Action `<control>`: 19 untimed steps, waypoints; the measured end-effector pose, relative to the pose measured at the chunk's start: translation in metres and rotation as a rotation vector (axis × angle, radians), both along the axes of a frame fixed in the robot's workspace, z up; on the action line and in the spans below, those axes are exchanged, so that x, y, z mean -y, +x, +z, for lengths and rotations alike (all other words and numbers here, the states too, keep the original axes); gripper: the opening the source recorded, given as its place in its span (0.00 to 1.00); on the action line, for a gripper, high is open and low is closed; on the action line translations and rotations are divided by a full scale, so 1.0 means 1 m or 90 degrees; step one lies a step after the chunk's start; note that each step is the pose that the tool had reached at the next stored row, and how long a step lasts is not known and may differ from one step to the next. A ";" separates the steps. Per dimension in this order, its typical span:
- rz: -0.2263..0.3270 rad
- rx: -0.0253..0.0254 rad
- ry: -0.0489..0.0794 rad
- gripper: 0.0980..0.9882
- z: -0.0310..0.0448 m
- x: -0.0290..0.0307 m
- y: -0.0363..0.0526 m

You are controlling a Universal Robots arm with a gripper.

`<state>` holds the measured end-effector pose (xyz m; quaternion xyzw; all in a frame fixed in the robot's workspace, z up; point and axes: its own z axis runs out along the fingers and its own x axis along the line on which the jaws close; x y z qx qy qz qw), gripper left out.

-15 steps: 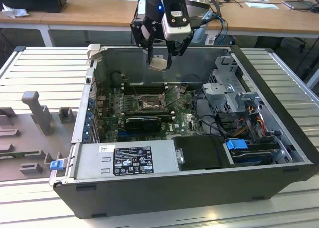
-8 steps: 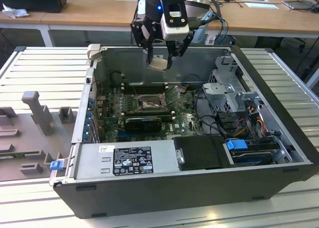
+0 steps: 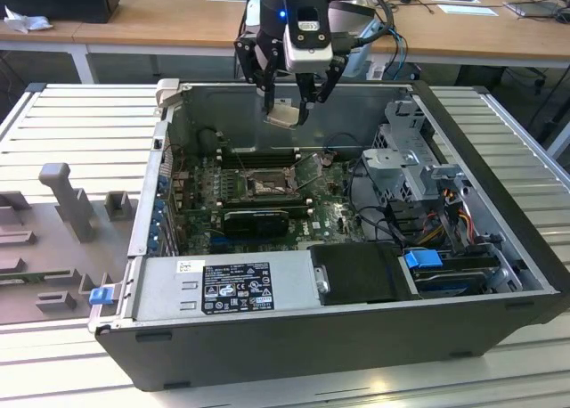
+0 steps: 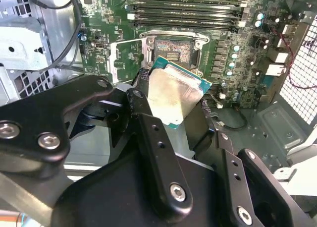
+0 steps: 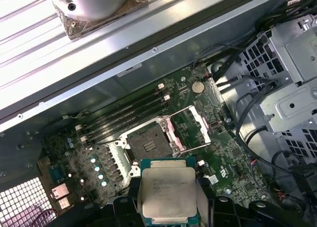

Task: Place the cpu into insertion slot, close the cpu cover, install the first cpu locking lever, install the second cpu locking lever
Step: 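Place the cpu into insertion slot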

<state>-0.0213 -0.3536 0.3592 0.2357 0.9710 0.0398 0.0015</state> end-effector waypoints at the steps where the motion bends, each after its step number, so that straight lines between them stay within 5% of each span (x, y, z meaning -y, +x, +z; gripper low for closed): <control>1: -0.003 0.0000 0.000 0.48 0.0000 0.0000 0.0000; 19: -0.065 0.0000 -0.002 0.48 -0.0010 0.0000 0.0000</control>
